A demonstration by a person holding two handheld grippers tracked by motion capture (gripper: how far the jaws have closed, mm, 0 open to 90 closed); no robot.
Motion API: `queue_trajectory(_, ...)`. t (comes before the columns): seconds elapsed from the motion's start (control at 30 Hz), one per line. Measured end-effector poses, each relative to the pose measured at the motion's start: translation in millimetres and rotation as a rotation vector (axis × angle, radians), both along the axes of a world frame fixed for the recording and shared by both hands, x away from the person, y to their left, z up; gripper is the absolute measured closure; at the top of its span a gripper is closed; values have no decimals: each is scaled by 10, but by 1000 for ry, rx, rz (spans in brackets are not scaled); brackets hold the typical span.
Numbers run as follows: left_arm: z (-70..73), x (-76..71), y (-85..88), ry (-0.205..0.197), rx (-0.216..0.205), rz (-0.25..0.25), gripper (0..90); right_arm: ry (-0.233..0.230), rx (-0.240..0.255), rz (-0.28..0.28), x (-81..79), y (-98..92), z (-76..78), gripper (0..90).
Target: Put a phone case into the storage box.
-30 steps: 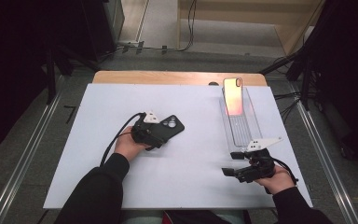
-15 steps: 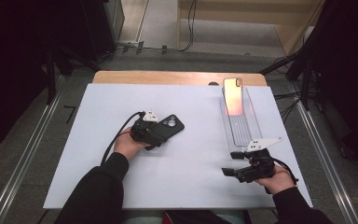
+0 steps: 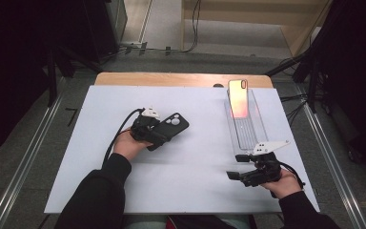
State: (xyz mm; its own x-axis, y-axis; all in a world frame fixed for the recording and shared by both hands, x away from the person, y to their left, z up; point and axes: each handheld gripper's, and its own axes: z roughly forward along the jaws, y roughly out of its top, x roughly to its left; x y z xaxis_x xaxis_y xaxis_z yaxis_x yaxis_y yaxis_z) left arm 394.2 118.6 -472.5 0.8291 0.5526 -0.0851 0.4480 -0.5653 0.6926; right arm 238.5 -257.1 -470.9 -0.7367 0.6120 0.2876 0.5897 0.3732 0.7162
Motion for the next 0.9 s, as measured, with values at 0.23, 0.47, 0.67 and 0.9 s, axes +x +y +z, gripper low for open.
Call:
queue_trajectory(0.23, 150, -84, 28, 19, -4, 1, 147, -23, 9, -5, -5, -2, 18, 193)
queue_trajectory(0.47, 283, -203, 42, 27, -11, 2, 146, -45, 15, -13, -17, -2, 32, 189)
queue_trajectory(0.67, 339, -371, 30, 33, -13, -11, 146, -58, 15, -19, -22, -2, 42, 183)
queue_trajectory(0.9, 355, -540, 43, 60, -16, 5, 146, -31, 3, -22, -16, -5, 52, 179)
